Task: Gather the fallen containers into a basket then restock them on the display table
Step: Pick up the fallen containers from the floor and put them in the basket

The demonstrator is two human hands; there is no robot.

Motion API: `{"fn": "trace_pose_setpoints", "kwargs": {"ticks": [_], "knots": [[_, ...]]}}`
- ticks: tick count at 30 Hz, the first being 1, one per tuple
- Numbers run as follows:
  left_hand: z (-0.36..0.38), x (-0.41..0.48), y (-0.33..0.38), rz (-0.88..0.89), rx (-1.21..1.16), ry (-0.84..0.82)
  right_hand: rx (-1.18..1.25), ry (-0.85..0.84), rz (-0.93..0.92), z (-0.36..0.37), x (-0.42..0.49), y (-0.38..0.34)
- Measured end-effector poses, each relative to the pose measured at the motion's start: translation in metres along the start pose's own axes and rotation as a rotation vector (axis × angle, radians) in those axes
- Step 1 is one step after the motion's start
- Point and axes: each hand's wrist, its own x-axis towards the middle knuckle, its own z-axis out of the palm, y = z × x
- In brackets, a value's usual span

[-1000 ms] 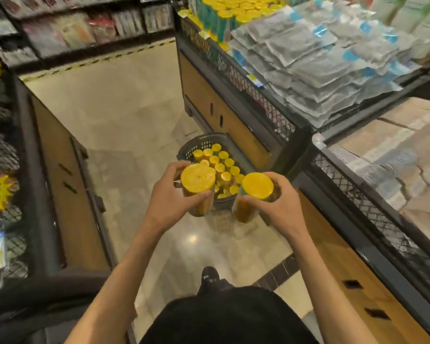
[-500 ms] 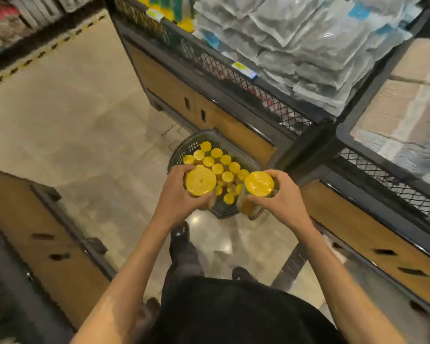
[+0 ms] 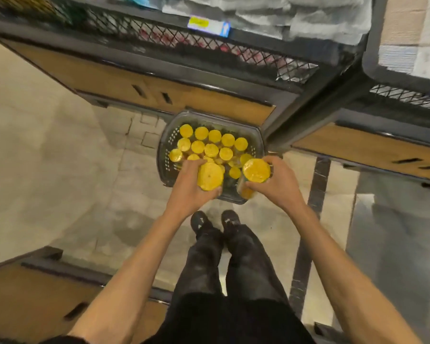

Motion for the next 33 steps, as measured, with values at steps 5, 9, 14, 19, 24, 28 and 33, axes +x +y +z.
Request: {"fn": "trace_pose_setpoints", "kwargs": {"ticks": [5,9,14,19,24,28,33], "knots": [[0.035,0.054,-0.048,-0.023,0.024,-0.047,0.001,-0.009,0.05,0.043,0.049,0.031],[0.068,0.093,-0.085,0.0,-0.005,-0.079,-0.035,-0.013,0.069,0.072,0.085,0.063],[0.112,0.127,-0.137,-0.042,0.034,-0.085,-0.073,-0.059,0.103,0.108,0.126,0.102],[0.158,0.154,-0.18,-0.184,0.083,-0.176,-0.143,-0.101,0.049,0.146,0.159,0.142],[0.194,0.182,-0.21,-0.151,0.116,-0.174,-0.21,-0.146,0.054,0.185,0.186,0.176],[0.214,0.204,-0.226,-0.124,0.167,-0.16,-0.249,-0.14,0.063,0.21,0.206,0.199],[0.244,0.222,-0.242,0.005,0.317,-0.212,-0.295,-0.126,0.076,0.229,0.226,0.222]]}}
